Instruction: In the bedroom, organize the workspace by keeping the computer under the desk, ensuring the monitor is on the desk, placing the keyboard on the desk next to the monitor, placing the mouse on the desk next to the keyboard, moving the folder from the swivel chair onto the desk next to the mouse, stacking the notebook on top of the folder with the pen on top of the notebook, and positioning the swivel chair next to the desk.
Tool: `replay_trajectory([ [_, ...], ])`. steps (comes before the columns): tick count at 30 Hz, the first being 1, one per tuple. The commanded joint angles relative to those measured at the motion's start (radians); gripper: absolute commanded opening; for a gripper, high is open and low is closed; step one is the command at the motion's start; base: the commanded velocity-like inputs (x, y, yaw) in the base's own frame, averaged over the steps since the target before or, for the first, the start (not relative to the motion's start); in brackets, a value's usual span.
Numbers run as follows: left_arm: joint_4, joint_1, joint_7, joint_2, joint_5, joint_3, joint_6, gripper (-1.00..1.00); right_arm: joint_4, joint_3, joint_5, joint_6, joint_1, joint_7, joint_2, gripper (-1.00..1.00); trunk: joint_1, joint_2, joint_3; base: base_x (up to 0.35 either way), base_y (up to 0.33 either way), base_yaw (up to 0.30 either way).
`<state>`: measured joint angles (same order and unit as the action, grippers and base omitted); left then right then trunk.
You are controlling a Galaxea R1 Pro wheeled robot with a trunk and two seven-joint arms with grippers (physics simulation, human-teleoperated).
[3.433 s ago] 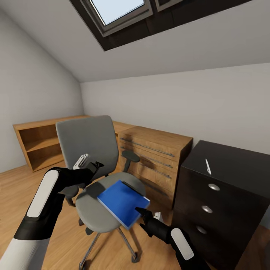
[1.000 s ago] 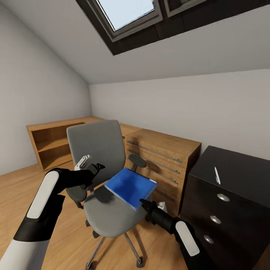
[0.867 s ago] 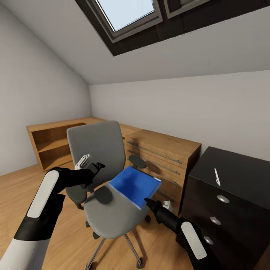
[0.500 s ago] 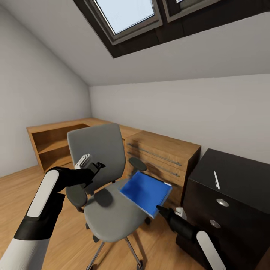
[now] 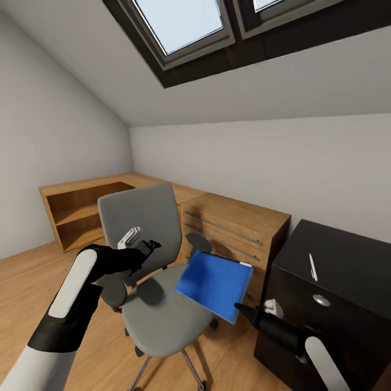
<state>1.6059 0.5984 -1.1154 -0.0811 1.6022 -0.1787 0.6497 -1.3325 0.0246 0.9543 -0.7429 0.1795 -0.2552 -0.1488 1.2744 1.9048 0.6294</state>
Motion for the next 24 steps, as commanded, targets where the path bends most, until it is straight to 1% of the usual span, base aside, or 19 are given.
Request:
replay_trajectory([
  [1,0.001,0.001,-0.008,0.000,0.004,-0.022,0.001,1.00,-0.025,-0.001,-0.006,-0.003,0.000,-0.003,-0.013,-1.00,-0.004,-0.007,-0.002,0.000,0.000,0.000],
  [2,0.002,0.000,-0.008,0.000,0.002,-0.064,-0.003,1.00,-0.066,-0.008,-0.004,-0.005,-0.001,-0.003,-0.036,-1.00,-0.008,-0.014,-0.005,0.000,0.000,0.000],
  [4,0.002,-0.002,-0.009,-0.001,0.000,-0.096,-0.006,1.00,-0.099,-0.026,-0.001,-0.006,-0.001,-0.003,-0.056,-1.00,-0.016,-0.028,-0.011,0.000,0.000,0.000],
  [5,0.003,-0.005,-0.009,-0.005,-0.001,-0.116,-0.008,1.00,-0.121,-0.054,0.004,-0.007,-0.001,-0.004,-0.070,-1.00,-0.019,-0.035,-0.015,0.000,0.000,0.000],
  [8,0.003,-0.008,-0.009,-0.009,-0.001,-0.133,-0.010,1.00,-0.140,-0.098,0.008,-0.016,-0.001,-0.004,-0.082,-1.00,-0.031,-0.056,-0.024,0.000,0.000,0.000],
  [9,0.003,-0.010,-0.009,-0.011,-0.002,-0.141,-0.011,1.00,-0.148,-0.120,0.009,-0.029,0.000,-0.004,-0.087,-1.00,-0.035,-0.063,-0.027,0.000,0.000,0.000],
  [11,0.003,-0.013,-0.008,-0.009,-0.006,-0.152,-0.012,1.00,-0.165,-0.140,0.009,-0.050,0.000,-0.005,-0.091,-1.00,-0.042,-0.077,-0.033,0.000,0.000,0.000],
  [12,0.002,-0.015,-0.007,-0.005,-0.021,-0.158,-0.012,1.00,-0.185,-0.148,0.009,-0.058,0.000,-0.005,-0.093,-1.00,-0.046,-0.084,-0.037,0.000,0.000,0.000],
  [13,0.001,-0.019,-0.002,-0.001,-0.052,-0.172,-0.013,1.00,-0.209,-0.157,0.009,-0.063,0.000,-0.006,-0.095,-1.00,-0.050,-0.091,-0.040,0.000,0.000,0.000],
  [14,0.000,-0.024,0.003,0.002,-0.070,-0.183,-0.014,1.00,-0.221,-0.163,0.009,-0.065,0.000,-0.006,-0.095,-1.00,-0.054,-0.098,-0.043,0.000,0.000,0.000],
  [15,-0.002,-0.038,0.021,0.009,-0.109,-0.208,-0.020,1.00,-0.242,-0.181,0.009,-0.070,0.001,-0.006,-0.096,-1.00,-0.058,-0.105,-0.046,0.000,0.000,-0.020],
  [17,-0.005,-0.055,0.052,0.013,-0.146,-0.231,-0.034,1.00,-0.261,-0.209,0.010,-0.095,0.006,-0.006,-0.097,-1.00,-0.065,-0.119,-0.054,0.000,0.000,-0.083],
  [18,-0.007,-0.075,0.092,0.016,-0.178,-0.249,-0.048,1.00,-0.265,-0.218,0.010,-0.112,0.008,-0.006,-0.097,-1.00,-0.069,-0.126,-0.058,0.000,0.000,-0.146],
  [19,-0.009,-0.087,0.114,0.017,-0.192,-0.258,-0.055,1.00,-0.268,-0.230,0.010,-0.130,0.011,-0.007,-0.098,-1.00,-0.073,-0.133,-0.062,0.000,0.000,-0.169],
  [20,-0.015,-0.109,0.158,0.019,-0.216,-0.277,-0.066,1.00,-0.273,-0.263,0.010,-0.172,0.014,-0.007,-0.103,-1.00,-0.077,-0.140,-0.066,0.000,0.000,-0.203],
  [21,-0.019,-0.119,0.179,0.020,-0.227,-0.287,-0.072,1.00,-0.275,-0.284,0.010,-0.192,0.015,-0.007,-0.105,-1.00,-0.081,-0.147,-0.070,0.000,0.000,-0.215],
  [22,-0.036,-0.148,0.246,0.021,-0.267,-0.323,-0.101,1.00,-0.280,-0.357,0.011,-0.247,0.017,-0.008,-0.108,-1.00,-0.085,-0.154,-0.073,0.000,0.000,-0.247],
  [23,-0.041,-0.159,0.266,0.022,-0.285,-0.346,-0.120,1.00,-0.281,-0.384,0.013,-0.261,0.017,-0.008,-0.105,-1.00,-0.088,-0.161,-0.077,0.000,0.000,-0.255],
  [24,-0.043,-0.164,0.273,0.022,-0.293,-0.358,-0.132,1.00,-0.281,-0.398,0.013,-0.265,0.017,-0.008,-0.104,-1.00,-0.092,-0.168,-0.081,0.000,0.000,-0.258],
])
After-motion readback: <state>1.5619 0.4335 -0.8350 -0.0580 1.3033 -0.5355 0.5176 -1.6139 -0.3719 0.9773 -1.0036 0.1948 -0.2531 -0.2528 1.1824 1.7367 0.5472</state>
